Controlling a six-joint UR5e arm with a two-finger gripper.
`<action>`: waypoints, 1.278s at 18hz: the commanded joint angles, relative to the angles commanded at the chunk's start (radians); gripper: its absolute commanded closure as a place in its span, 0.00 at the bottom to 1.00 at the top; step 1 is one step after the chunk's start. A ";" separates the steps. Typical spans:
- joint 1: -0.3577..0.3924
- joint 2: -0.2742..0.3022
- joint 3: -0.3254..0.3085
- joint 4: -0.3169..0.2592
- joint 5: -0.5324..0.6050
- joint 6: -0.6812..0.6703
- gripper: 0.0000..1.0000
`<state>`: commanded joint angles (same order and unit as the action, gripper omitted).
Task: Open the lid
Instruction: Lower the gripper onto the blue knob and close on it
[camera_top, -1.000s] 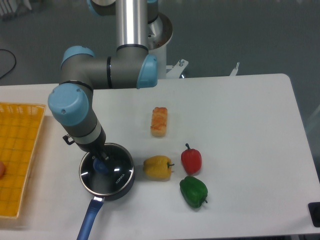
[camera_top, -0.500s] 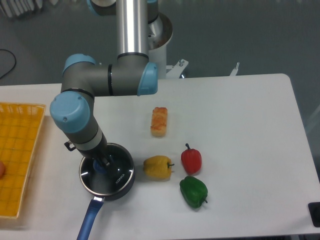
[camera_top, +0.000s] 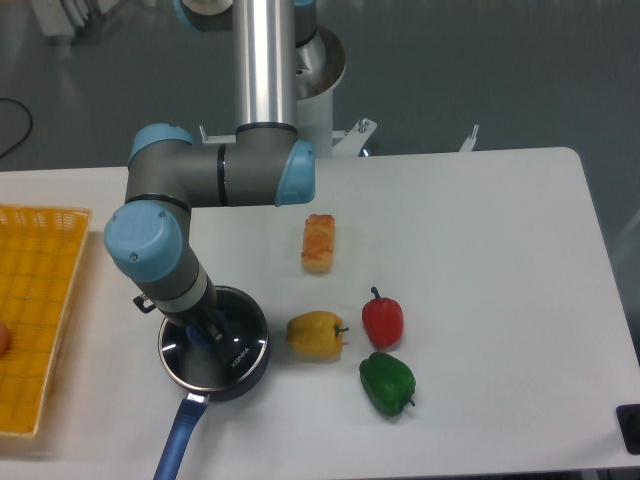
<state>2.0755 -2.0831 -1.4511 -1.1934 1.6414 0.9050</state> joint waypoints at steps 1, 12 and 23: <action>0.000 -0.002 0.000 0.000 0.000 0.000 0.00; -0.008 -0.011 -0.003 0.000 0.002 -0.002 0.26; -0.008 -0.002 -0.003 -0.002 0.006 -0.003 0.39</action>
<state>2.0678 -2.0847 -1.4542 -1.1950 1.6475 0.9020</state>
